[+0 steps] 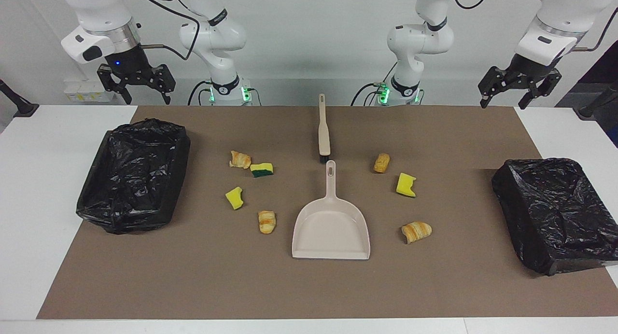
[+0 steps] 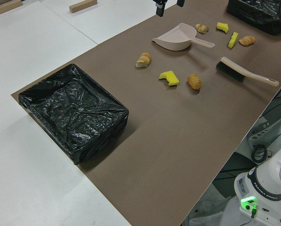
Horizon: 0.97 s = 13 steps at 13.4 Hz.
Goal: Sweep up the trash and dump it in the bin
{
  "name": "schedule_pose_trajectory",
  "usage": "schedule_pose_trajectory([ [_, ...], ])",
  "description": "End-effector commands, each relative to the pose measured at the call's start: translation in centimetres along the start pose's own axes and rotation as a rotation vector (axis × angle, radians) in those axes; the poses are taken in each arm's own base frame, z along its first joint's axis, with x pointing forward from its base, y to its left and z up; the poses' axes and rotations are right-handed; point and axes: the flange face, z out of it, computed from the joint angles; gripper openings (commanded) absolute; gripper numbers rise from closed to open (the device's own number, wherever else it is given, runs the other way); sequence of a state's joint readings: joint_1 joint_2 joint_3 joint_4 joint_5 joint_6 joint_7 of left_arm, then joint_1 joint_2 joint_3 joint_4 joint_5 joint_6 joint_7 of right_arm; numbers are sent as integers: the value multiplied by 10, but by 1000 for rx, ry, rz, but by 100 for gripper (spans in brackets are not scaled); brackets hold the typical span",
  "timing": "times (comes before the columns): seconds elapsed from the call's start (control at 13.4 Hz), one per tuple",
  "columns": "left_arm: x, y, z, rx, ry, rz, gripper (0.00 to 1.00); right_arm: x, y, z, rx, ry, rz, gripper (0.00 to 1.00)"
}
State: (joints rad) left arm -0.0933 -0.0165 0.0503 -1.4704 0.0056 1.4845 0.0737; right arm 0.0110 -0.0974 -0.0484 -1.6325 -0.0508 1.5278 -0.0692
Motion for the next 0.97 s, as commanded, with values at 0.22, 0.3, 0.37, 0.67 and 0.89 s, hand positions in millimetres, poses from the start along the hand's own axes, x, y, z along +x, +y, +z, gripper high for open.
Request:
schedule_pose_trajectory([
  [0.22, -8, -2, -1, -14, 6, -5, 100, -7, -2, 5, 22, 1, 17, 100],
  [0.3, -8, -1, 0, -14, 1, 2, 100, -7, -2, 4, 22, 6, 18, 100],
  [0.37, -8, 1, 0, -14, 1, 4, 100, -7, -2, 5, 22, 4, 18, 100],
  [0.67, -6, 3, -3, -13, 16, 2, 100, -7, -2, 5, 23, 3, 18, 100],
  [0.89, -7, 7, -2, -14, 6, 10, 100, -10, 0, 5, 22, -20, 13, 100],
])
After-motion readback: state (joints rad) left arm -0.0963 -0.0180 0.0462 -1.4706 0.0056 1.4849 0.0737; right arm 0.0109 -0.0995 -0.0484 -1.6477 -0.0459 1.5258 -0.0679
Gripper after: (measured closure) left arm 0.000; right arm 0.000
